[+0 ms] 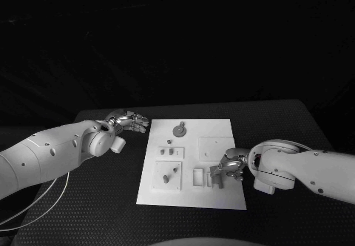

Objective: Assemble the parts on the task board

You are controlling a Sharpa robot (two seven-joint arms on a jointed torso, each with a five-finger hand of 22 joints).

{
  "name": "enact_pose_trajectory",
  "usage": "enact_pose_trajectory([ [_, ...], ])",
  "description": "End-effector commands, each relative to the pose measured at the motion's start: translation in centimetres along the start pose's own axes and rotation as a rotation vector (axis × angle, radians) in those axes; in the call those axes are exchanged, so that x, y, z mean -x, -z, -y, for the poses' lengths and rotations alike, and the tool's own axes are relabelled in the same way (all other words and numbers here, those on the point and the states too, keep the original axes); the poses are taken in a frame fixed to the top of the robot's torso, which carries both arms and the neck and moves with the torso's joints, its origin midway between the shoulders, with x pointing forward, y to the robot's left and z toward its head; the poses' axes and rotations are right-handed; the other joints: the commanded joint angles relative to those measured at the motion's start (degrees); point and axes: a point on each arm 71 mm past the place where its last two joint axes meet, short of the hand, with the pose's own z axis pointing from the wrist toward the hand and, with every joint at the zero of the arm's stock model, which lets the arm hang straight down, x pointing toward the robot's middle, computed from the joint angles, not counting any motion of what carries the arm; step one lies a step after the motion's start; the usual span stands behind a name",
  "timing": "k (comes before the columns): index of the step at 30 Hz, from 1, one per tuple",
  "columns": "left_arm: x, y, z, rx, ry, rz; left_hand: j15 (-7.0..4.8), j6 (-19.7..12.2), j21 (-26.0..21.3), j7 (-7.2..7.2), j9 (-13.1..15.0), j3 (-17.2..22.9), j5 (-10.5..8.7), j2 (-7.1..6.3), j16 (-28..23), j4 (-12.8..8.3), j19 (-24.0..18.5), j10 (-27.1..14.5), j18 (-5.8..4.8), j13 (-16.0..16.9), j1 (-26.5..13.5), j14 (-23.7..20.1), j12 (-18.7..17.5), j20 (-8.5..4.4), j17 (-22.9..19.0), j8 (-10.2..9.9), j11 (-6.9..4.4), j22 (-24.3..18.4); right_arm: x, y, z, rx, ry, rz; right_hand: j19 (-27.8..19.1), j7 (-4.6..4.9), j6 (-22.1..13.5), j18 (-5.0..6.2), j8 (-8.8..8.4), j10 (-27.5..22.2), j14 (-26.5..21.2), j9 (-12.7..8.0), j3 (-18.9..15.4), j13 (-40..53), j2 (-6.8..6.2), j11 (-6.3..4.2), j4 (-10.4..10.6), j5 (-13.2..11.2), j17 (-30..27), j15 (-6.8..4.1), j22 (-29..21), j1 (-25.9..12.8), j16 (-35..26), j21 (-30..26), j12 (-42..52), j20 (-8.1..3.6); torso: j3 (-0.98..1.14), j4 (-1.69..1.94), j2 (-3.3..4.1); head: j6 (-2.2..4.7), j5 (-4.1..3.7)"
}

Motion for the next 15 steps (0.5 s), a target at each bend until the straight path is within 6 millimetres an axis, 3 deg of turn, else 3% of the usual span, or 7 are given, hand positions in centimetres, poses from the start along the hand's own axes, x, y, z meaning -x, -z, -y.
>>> enact_pose_trajectory([
  [1,-0.1,0.0,0.1,-0.008,0.007,-0.011,0.33,-0.4,0.2,-0.14,0.0,0.1,0.33,-0.17,-0.2,0.4,-0.2,-0.2,-0.07,-0.1,-0.5,0.0,0.1,-0.04,0.1,0.3,0.13,-0.1,-0.4,-0.3,-0.6,0.003,-0.067,-0.042,0.3,1.12,1.6,1.3,-0.17,0.3,1.3,-0.1,0.2,-0.1,0.17,-0.05,0.2,0.1,0.1,-0.99,0.9,-0.1,-0.1,0.3,0.4,0.0,-0.02,-0.03,0.03,-0.16,0.15],
  [15,-0.2,0.0,0.1,-0.006,0.007,-0.014,0.34,-0.3,0.2,-0.15,0.0,0.1,0.36,-0.19,-0.3,0.4,-0.3,-0.2,-0.08,-0.1,-0.6,0.0,0.1,-0.03,0.2,0.4,0.13,-0.1,-1.7,-1.9,-2.2,-0.004,-0.063,-0.098,0.3,1.05,2.1,1.3,-0.46,0.2,1.6,-0.4,0.6,-0.3,-0.22,-0.12,1.6,0.1,0.8,-1.03,0.9,-1.6,-0.1,0.3,0.5,-0.04,0.01,0.0,0.01,-0.74,0.54],
])
